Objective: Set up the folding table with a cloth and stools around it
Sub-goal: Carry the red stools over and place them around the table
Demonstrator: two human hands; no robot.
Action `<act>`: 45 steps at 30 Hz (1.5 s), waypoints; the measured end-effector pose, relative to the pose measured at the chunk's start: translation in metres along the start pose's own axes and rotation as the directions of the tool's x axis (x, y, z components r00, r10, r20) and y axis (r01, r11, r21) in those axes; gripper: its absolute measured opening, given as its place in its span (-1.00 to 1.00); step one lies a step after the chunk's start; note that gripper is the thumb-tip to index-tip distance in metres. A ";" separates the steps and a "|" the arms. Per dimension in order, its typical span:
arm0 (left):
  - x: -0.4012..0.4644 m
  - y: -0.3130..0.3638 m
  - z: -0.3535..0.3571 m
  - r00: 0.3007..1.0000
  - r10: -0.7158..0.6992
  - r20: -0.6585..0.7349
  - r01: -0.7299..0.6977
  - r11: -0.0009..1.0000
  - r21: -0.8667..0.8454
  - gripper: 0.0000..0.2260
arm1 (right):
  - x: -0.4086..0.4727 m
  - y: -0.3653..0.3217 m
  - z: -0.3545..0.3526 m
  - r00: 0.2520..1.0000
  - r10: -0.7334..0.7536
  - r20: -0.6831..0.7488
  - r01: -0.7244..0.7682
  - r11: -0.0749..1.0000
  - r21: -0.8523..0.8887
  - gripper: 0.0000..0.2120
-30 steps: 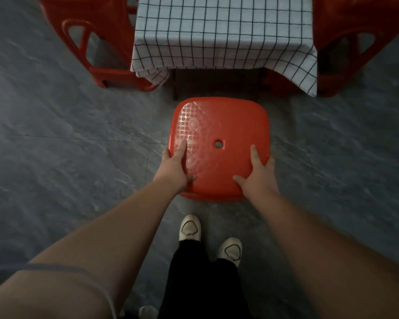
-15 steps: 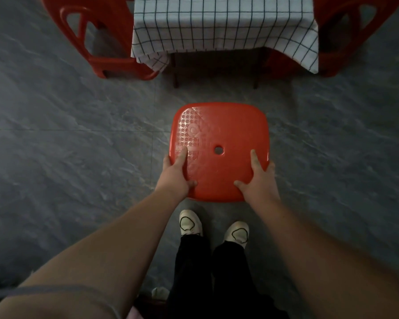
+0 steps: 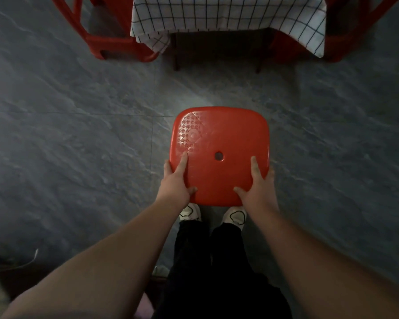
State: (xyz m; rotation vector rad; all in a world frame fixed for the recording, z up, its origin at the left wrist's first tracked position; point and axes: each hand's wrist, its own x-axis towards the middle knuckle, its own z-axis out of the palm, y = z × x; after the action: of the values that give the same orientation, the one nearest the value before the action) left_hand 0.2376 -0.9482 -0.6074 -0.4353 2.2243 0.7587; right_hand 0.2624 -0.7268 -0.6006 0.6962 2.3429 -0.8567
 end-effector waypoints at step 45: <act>-0.287 0.090 -0.183 0.864 0.337 -0.374 -0.131 0.867 0.480 -0.38 | -0.212 -0.155 -0.215 0.720 -0.692 0.060 0.609 0.586 -0.535 -0.37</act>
State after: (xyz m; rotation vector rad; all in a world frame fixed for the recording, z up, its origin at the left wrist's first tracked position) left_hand 0.2868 -0.9731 -0.2595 -0.1039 2.8317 0.2558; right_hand 0.2520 -0.7389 -0.2618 -0.4022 2.8335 -0.3713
